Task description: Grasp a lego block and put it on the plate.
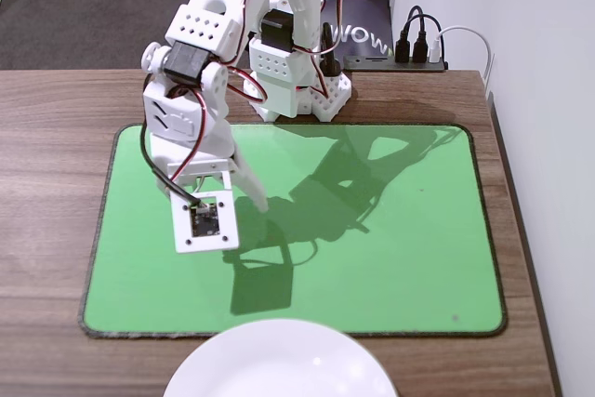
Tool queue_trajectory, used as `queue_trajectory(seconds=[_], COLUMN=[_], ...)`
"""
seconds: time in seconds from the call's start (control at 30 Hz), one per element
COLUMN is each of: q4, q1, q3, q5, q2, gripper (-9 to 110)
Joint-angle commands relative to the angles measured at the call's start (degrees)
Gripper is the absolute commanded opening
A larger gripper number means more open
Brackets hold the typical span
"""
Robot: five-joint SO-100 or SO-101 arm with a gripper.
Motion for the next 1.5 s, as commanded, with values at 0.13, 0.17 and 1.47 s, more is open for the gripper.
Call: queue_trajectory(seconds=[0.13, 0.17, 1.47], q4=[-1.3, -1.3, -1.2], q1=[-1.4, -1.7, -3.4], q3=[-0.2, -0.2, 0.4], q5=[1.2, 1.5, 5.7], q2=[-0.3, -0.4, 1.0], gripper=[30, 28, 4])
